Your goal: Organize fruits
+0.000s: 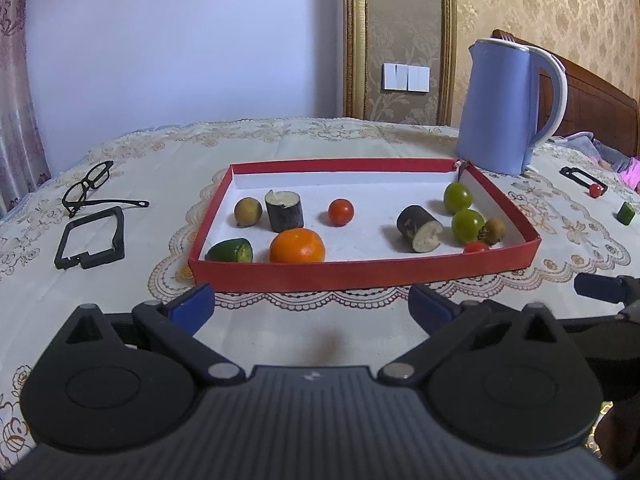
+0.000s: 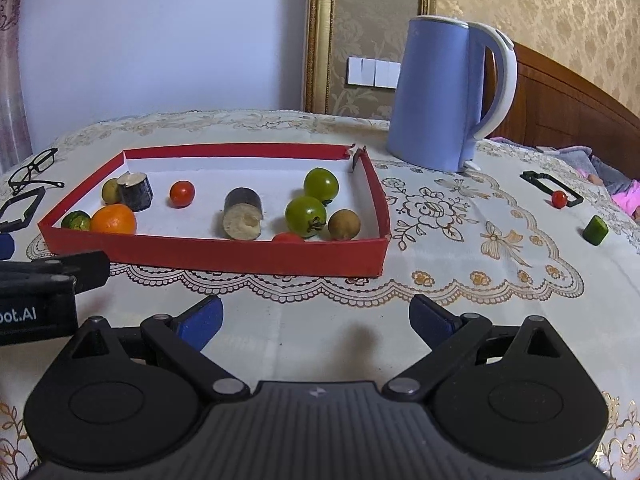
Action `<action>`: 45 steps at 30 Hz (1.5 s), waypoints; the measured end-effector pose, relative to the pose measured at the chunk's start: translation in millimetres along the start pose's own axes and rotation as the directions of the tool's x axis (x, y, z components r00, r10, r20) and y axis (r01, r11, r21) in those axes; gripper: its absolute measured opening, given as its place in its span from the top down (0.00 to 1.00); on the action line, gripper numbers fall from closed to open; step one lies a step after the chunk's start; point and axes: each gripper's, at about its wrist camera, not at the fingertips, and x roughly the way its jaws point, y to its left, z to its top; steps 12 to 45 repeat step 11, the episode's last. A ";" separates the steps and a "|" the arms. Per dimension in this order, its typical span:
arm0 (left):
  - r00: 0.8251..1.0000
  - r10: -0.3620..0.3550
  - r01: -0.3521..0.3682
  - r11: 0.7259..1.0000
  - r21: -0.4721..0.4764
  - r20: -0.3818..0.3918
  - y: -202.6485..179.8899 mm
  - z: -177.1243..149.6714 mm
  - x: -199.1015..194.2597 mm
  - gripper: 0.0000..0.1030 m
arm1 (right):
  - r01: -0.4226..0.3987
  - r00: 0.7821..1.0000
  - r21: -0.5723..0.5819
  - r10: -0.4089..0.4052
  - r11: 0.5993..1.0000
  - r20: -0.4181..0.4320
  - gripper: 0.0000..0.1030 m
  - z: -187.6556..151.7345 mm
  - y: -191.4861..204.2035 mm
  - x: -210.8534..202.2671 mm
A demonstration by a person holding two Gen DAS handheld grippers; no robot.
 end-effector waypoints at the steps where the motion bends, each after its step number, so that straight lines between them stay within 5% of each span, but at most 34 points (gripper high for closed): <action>1: 1.000 0.001 -0.001 1.000 0.004 0.004 -0.2 -0.2 -0.6 0.00 | 0.000 1.000 0.000 0.000 1.000 -0.003 0.03 -0.1 0.1 0.5; 45: 0.998 0.029 -0.030 0.999 0.037 0.050 -3.2 -3.0 -11.0 0.00 | 0.039 0.999 -0.022 -0.038 0.999 0.022 0.03 -1.7 10.1 -4.8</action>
